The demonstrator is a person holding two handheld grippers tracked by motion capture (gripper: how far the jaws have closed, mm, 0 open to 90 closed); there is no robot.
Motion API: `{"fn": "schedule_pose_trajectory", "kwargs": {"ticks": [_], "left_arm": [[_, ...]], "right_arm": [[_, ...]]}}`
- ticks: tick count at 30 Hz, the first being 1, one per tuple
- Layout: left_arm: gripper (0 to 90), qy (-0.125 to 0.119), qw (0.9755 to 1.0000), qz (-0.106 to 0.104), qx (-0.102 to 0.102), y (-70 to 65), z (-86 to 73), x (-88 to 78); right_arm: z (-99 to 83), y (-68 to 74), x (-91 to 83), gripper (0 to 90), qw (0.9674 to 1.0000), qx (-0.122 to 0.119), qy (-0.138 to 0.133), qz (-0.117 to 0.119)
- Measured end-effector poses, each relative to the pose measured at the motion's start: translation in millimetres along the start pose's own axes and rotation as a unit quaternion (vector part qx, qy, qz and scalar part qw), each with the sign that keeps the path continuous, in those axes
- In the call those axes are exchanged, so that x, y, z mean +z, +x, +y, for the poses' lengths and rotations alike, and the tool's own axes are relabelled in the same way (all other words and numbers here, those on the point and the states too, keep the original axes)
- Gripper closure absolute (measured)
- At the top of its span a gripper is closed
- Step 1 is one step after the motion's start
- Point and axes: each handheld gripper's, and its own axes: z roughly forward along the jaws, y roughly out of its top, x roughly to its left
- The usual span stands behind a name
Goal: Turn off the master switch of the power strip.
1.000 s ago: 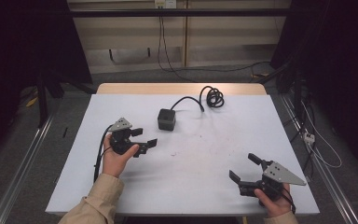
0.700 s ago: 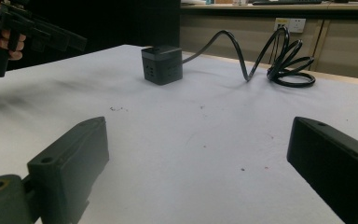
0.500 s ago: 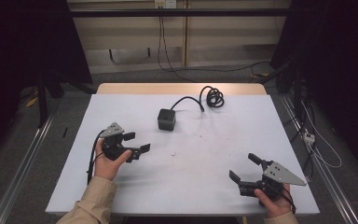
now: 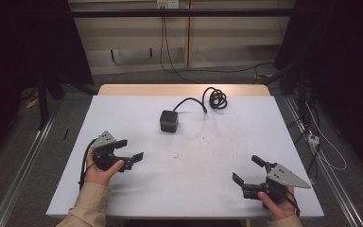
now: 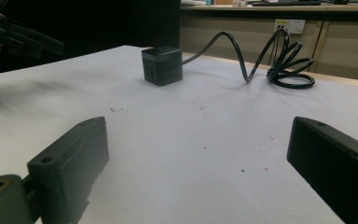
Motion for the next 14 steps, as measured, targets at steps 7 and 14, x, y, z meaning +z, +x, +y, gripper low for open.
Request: {"fn": "schedule_pose_trajectory", "kwargs": {"ticks": [7, 14], "left_arm": [[7.9, -0.002, 0.9998, 0.019, -0.004, 5.3, -11.0, -14.3], [6.5, -0.001, 0.9995, 0.033, -0.003, 8.2, -18.9, -21.3]], "right_arm": [[0.0, -0.2, 0.1, 4.9, 1.0000, 0.000, 0.001, 0.000], [-0.2, -0.1, 1.0, 4.9, 1.0000, 0.001, 0.002, 0.002]]}}
